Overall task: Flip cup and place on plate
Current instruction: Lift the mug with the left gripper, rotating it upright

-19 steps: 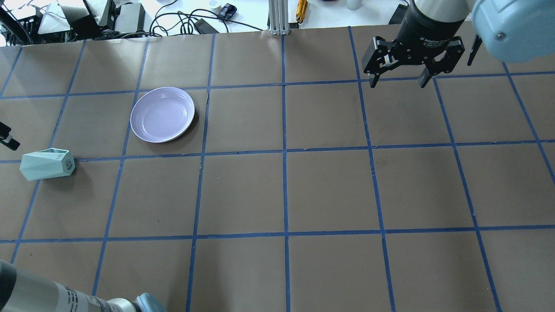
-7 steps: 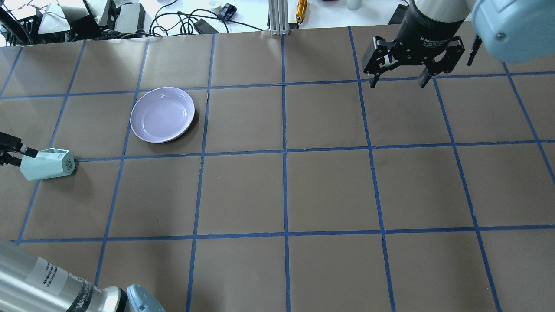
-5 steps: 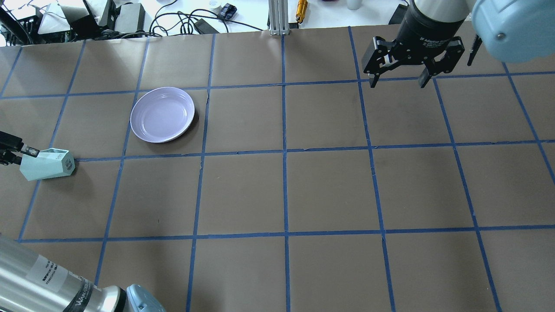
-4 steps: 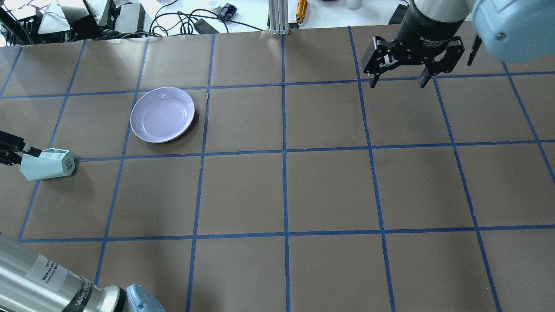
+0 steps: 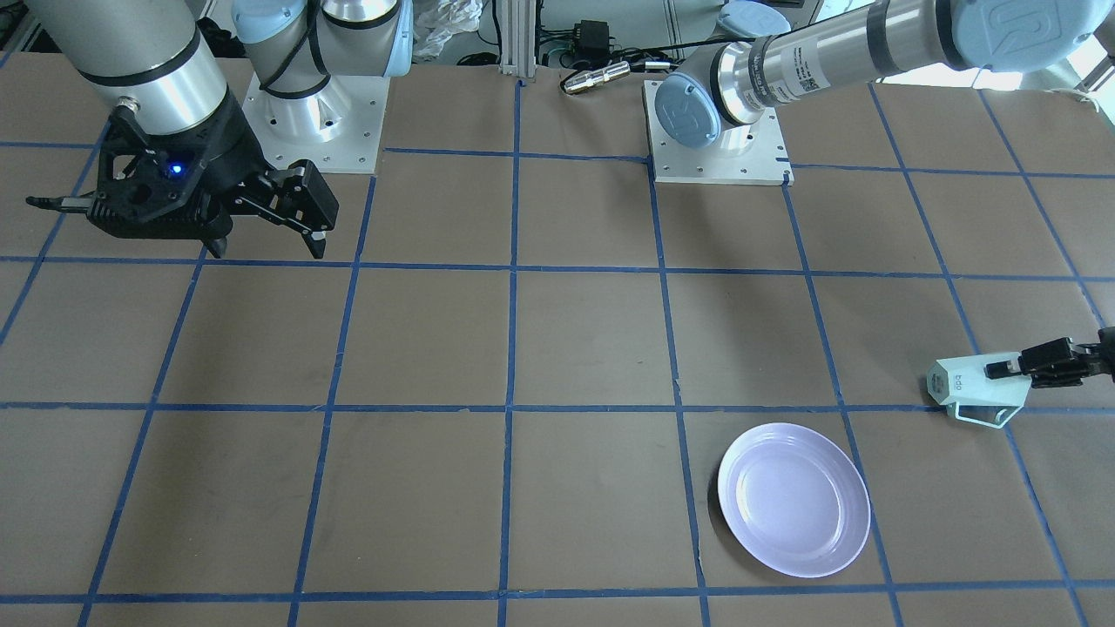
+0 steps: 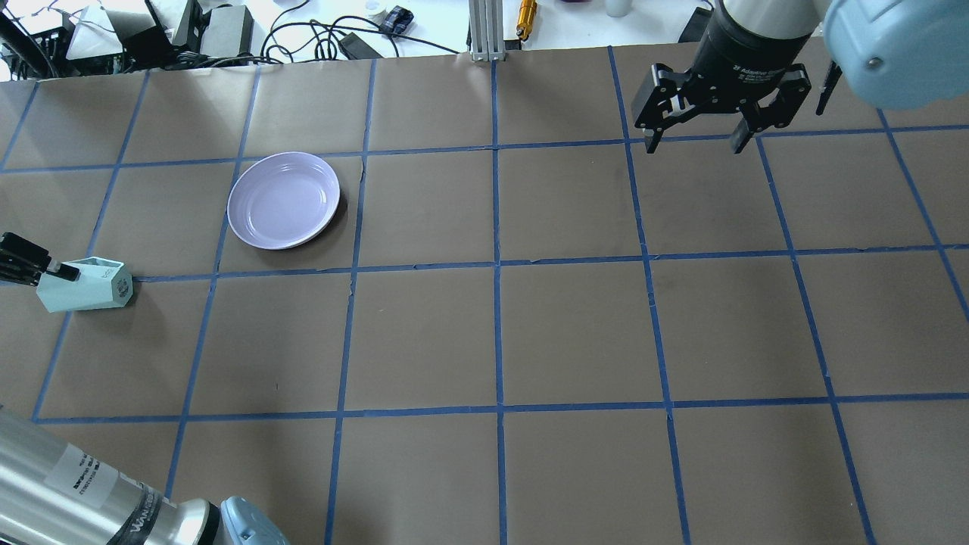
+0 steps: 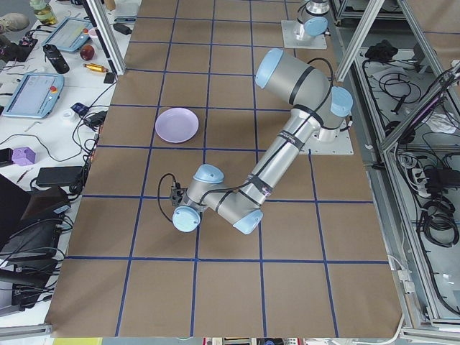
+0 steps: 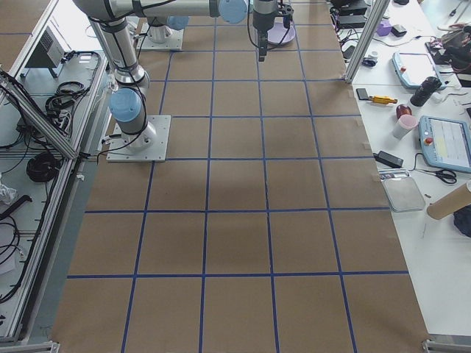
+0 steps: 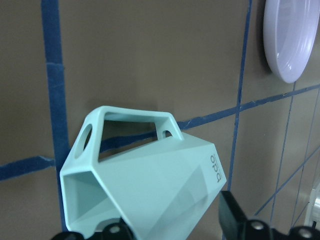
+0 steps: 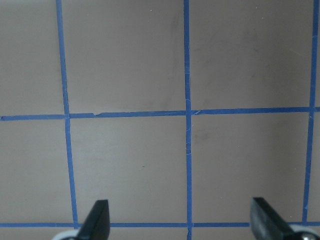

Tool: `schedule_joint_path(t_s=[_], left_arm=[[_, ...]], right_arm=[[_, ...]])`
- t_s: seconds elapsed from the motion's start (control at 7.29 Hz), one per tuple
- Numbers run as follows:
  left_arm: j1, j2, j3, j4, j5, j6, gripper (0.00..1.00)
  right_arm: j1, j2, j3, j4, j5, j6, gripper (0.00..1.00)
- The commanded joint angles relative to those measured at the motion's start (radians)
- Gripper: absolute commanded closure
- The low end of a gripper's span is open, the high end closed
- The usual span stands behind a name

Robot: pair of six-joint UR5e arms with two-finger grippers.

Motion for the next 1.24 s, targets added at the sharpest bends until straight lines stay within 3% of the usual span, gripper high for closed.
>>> schedule_joint_path(t_s=[0.0,0.41,0.82,1.1], left_arm=[[-0.003,0.013,0.002,-0.036,-0.021,0.025,0.77],[-0.014,0.036,0.030,-0.075,-0.021,0.032,1.00],[-0.063,0.102,0.034,-0.097,-0.018,0.006,1.00],[-0.183,0.206,0.019,-0.119,0.010,-0.046,1.00]], right_arm=[[0.000,0.000,0.000,0.000,0.000,0.000,0.00],[0.000,0.000,0.000,0.000,0.000,0.000,0.00],[0.000,0.000,0.000,0.000,0.000,0.000,0.00],[0.000,0.000,0.000,0.000,0.000,0.002,0.00]])
